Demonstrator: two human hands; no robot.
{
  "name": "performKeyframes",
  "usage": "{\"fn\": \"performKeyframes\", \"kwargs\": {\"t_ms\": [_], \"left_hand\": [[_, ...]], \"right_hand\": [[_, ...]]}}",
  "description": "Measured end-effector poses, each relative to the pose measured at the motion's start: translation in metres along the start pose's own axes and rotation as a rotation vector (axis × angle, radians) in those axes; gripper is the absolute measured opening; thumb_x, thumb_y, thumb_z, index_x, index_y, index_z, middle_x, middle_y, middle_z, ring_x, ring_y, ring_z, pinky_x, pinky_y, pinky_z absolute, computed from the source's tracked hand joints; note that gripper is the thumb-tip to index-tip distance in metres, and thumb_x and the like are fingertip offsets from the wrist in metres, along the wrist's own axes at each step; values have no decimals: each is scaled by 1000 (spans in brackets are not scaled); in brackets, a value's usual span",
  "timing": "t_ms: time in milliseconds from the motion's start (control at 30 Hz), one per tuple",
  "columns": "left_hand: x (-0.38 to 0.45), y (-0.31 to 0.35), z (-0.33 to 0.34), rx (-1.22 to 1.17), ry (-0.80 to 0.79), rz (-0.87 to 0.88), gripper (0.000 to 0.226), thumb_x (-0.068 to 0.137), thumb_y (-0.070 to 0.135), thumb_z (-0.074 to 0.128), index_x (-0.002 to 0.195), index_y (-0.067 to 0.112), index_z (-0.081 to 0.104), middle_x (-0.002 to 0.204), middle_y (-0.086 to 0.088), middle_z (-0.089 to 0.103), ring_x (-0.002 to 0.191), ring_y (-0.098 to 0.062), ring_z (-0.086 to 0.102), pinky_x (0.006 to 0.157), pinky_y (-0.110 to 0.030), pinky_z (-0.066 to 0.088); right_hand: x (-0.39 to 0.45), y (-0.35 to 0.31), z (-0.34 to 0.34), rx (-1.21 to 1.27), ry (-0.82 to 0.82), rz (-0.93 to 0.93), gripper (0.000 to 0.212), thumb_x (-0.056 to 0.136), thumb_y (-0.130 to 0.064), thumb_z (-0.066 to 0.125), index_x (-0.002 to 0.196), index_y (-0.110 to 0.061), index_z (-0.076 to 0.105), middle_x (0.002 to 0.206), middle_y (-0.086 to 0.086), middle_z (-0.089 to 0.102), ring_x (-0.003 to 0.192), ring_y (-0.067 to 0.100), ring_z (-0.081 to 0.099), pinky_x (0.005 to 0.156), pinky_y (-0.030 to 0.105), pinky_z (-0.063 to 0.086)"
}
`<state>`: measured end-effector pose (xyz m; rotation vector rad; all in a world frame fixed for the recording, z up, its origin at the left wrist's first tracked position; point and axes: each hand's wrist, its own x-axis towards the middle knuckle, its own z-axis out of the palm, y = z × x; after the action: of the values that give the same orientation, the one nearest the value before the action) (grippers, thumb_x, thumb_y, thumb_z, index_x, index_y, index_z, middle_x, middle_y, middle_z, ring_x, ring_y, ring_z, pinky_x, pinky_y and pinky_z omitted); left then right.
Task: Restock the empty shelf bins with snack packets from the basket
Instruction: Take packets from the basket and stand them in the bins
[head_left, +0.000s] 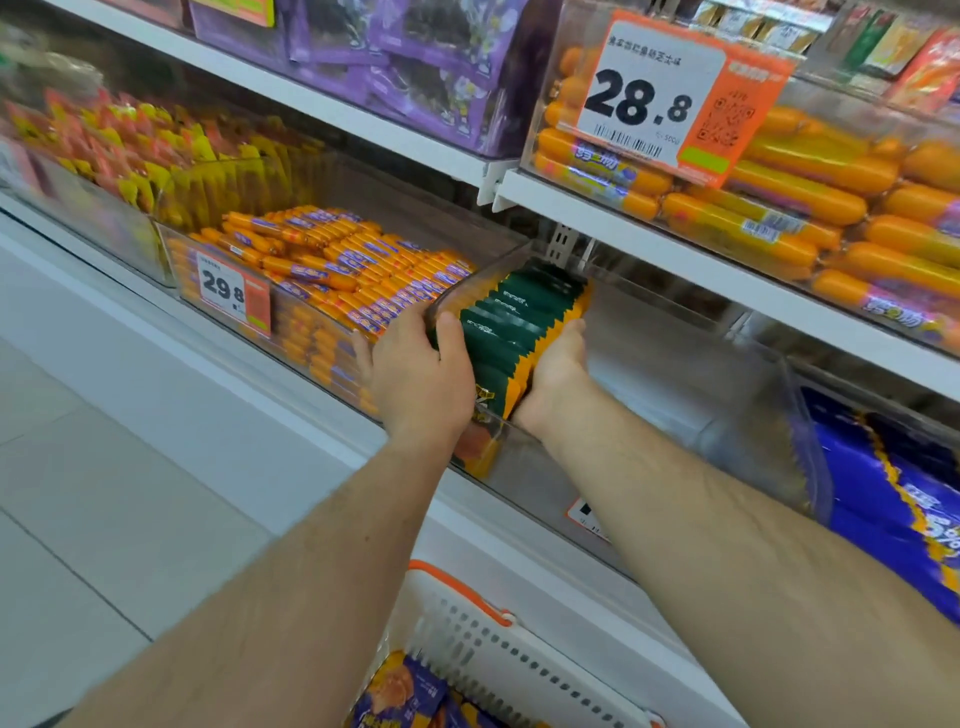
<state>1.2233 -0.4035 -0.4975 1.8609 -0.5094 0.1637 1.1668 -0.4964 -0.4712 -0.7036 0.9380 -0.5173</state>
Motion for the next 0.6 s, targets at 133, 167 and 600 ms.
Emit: {"fn": "performKeyframes", "kwargs": {"t_ms": [133, 167, 600], "left_hand": [[1, -1, 5, 51, 18, -25, 51, 91, 46, 23, 98, 17, 64, 89, -2, 68, 97, -21, 59, 120, -43, 9], [1, 0, 6, 49, 17, -22, 52, 91, 46, 22, 99, 17, 65, 90, -1, 68, 98, -20, 59, 120, -42, 9], [1, -2, 2, 4, 39, -48, 36, 100, 35, 30, 94, 22, 63, 88, 5, 65, 95, -12, 57, 120, -38, 5]], "right_hand": [[0, -1, -6, -54, -13, 4, 96, 80, -88, 19, 119, -15, 68, 105, 21, 73, 96, 39, 70, 84, 56, 56], [7, -7, -11, -76, 25, 10, 99, 77, -90, 18, 118, -16, 69, 106, 20, 73, 98, 39, 70, 92, 57, 52], [20, -50, -18, -162, 272, -153, 71, 92, -70, 24, 95, -18, 72, 85, 10, 76, 86, 27, 72, 73, 35, 57]]}}
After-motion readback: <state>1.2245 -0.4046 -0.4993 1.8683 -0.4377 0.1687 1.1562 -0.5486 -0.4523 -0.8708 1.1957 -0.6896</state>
